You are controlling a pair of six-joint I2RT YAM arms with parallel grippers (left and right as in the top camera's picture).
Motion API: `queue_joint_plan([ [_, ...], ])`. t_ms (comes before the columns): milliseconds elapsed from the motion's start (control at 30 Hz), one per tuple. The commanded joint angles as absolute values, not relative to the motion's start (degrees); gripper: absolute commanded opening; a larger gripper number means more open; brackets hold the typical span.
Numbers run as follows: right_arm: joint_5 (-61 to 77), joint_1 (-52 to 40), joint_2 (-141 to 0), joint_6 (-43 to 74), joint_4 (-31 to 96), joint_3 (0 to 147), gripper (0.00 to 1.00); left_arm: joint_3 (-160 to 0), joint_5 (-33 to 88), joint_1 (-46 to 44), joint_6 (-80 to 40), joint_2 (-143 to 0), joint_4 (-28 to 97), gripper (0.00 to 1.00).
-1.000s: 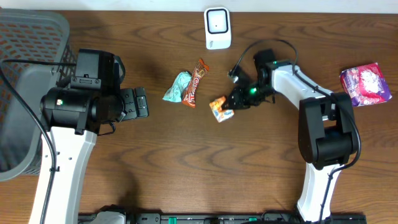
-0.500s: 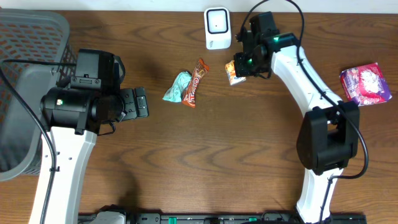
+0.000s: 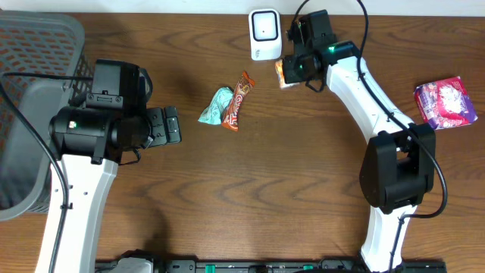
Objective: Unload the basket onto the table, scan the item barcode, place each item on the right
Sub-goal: 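Hold the orange tissue pack under the scanner with the right gripper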
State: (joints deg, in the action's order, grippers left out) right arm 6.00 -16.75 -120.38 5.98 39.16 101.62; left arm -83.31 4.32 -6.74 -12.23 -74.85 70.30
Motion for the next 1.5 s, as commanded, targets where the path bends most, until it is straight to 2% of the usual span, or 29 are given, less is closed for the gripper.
queue_joint_plan([
  [0,3.8,-17.9,-119.3,3.6,36.4,102.4,0.01,-83.6,3.8,-6.4,-12.6,-75.0,70.5,0.98],
  [367,-6.6,-18.5,-119.3,2.4,26.3,102.4,0.01,-83.6,3.8,-6.4,-12.6,-75.0,70.5,0.98],
  [733,-17.0,-19.9,-120.5,-7.9,16.4,102.5,0.01,-83.6,3.8,-6.4,-12.6,-75.0,70.5,0.98],
  [1067,-18.5,-20.5,-127.0,-10.0,23.2,116.0,0.01,-83.6,3.8,-6.4,-12.6,-75.0,70.5,0.98],
  [1167,-18.9,-21.0,-130.2,-14.5,26.3,120.7,0.01,-83.6,3.8,-6.4,-12.6,-75.0,70.5,0.98],
  [1467,-36.6,-25.6,-136.1,-30.3,22.1,122.8,0.01,-83.6,3.8,-6.4,-12.6,-75.0,70.5,0.98],
])
